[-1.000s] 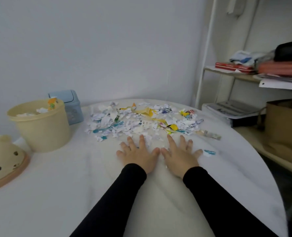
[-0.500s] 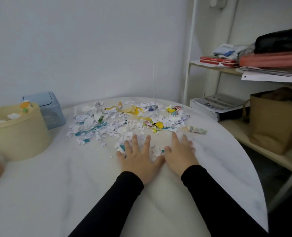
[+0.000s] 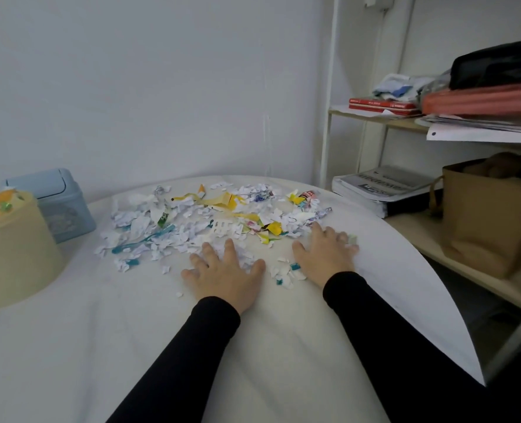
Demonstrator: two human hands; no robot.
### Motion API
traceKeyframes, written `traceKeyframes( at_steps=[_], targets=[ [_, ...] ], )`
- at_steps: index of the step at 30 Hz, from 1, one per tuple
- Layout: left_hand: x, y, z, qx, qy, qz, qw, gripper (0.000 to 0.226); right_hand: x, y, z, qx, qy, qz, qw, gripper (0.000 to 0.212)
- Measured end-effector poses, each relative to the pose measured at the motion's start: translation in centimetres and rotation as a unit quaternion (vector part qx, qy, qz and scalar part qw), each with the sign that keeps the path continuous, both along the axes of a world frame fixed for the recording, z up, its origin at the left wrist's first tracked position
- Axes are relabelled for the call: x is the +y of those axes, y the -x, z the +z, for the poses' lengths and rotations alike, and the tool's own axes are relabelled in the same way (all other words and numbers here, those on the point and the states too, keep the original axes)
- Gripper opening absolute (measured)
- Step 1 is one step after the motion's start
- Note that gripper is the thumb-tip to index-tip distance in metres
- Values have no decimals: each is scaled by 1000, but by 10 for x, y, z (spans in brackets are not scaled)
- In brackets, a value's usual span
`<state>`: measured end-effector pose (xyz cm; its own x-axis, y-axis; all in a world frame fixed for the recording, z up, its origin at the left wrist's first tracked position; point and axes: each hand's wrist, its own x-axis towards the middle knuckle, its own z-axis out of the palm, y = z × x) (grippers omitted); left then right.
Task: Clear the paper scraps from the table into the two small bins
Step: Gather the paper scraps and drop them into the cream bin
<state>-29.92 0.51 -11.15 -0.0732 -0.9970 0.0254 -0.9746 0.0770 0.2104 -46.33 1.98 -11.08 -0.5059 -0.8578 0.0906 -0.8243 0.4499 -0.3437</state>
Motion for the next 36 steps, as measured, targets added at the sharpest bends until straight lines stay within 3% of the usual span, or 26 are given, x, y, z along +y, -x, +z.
traceKeyframes(
  at_steps=[4, 6, 9, 13, 20, 25, 29, 32, 36],
  targets=[
    [-14, 2, 1, 14, 18, -12, 1000, 63, 1, -19, 0, 12, 31, 127, 991, 48],
    [-15, 0, 3, 29, 38, -9, 999, 57, 6, -29, 2, 13, 58, 145, 988, 48],
    [-7, -8, 6, 50, 52, 39, 997, 63, 11, -44, 1, 39, 88, 136, 986, 53],
    [1, -41, 4, 35, 2, 80, 996, 75, 9, -53, -8, 71, 19, 157, 985, 55],
    [-3, -47, 3, 9, -17, 21, 1000, 92, -35, -42, 1, 56, 46, 152, 986, 69],
    [-36, -36, 1, 46, 42, -67, 996, 97, -66, -41, 7, 98, 129, 191, 968, 59],
    [-64, -28, 0, 23, 41, -139, 989, 107, -85, -41, 6, 91, 95, 202, 971, 59],
    [-78, -24, 2, 17, 31, -166, 985, 101, -92, -38, 3, 53, 56, 213, 974, 58],
    [-87, -27, 3, 15, 61, -171, 983, 78, -91, -37, 1, 59, 92, 211, 971, 35]
  ],
)
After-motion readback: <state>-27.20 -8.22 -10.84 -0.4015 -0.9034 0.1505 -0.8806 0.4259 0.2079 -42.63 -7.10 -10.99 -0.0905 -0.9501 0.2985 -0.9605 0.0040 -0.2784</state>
